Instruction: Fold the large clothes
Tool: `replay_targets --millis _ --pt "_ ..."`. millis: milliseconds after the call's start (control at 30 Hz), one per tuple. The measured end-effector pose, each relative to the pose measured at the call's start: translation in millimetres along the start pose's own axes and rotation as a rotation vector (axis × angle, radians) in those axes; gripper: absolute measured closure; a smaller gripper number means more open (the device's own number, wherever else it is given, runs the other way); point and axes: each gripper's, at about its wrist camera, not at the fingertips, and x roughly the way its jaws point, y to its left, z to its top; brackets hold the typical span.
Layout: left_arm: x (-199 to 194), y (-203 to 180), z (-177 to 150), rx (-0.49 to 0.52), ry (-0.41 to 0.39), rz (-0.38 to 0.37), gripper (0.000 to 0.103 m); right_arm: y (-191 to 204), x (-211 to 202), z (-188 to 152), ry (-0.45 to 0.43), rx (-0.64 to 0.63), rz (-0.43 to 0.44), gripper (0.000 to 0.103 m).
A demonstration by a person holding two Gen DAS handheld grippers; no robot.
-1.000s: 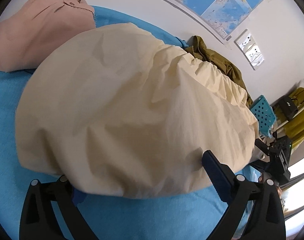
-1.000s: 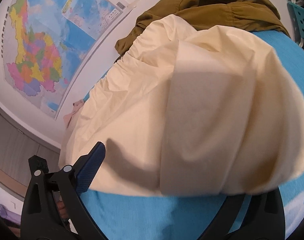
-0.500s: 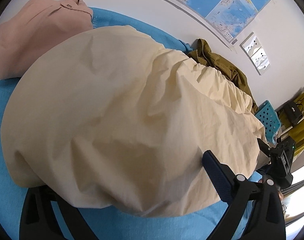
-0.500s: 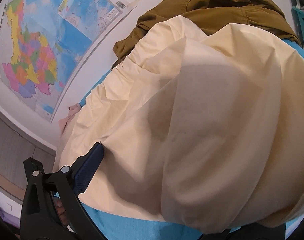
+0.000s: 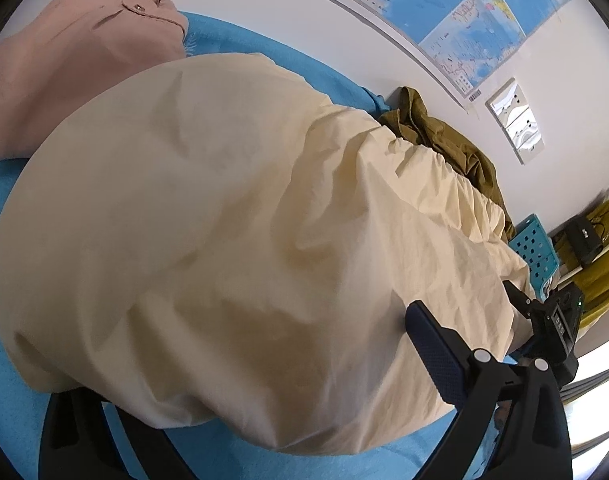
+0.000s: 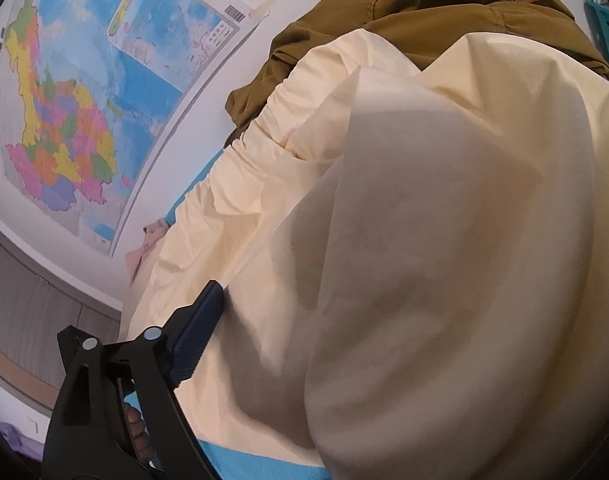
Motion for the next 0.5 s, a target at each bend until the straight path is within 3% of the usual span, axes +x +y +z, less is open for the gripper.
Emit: replay_targets --millis 133,200,233,267,333,400,500 --pt "0.9 1.1 2.3 -0.040 -0.011 0.000 0.007 1.1 2.6 0.9 -0.004 -0.005 -0.012 0.019" --pt "1.7 0.2 3.0 -0.044 -0.012 0.005 0.007 -1.7 2.5 1.3 -0.002 -0.001 -0.013 0.031" --pt "2.3 -0.8 3.3 -0.039 -0.009 0.013 0.008 -3.7 2.6 1.4 0.002 -0.001 -0.010 0.043" --pt "1.8 -1.6 2.6 -0.038 -0.014 0.028 0.018 -8.0 2.4 1.0 0.007 0.013 0.002 0.051" --pt "2.3 -3.9 1.9 -0.015 -0.016 0.052 0.032 -11.3 1.4 0.5 0.020 0.019 0.034 0.059" --pt "1.8 -3.2 2.2 -0.011 -0.019 0.056 0.039 -12.8 0.5 0.2 0.025 0.025 0.059 0.060" --pt "3.7 0.0 3.9 -0.010 -0.009 0.037 0.039 -15.2 3.4 2.6 0.042 0.031 0.101 0.049"
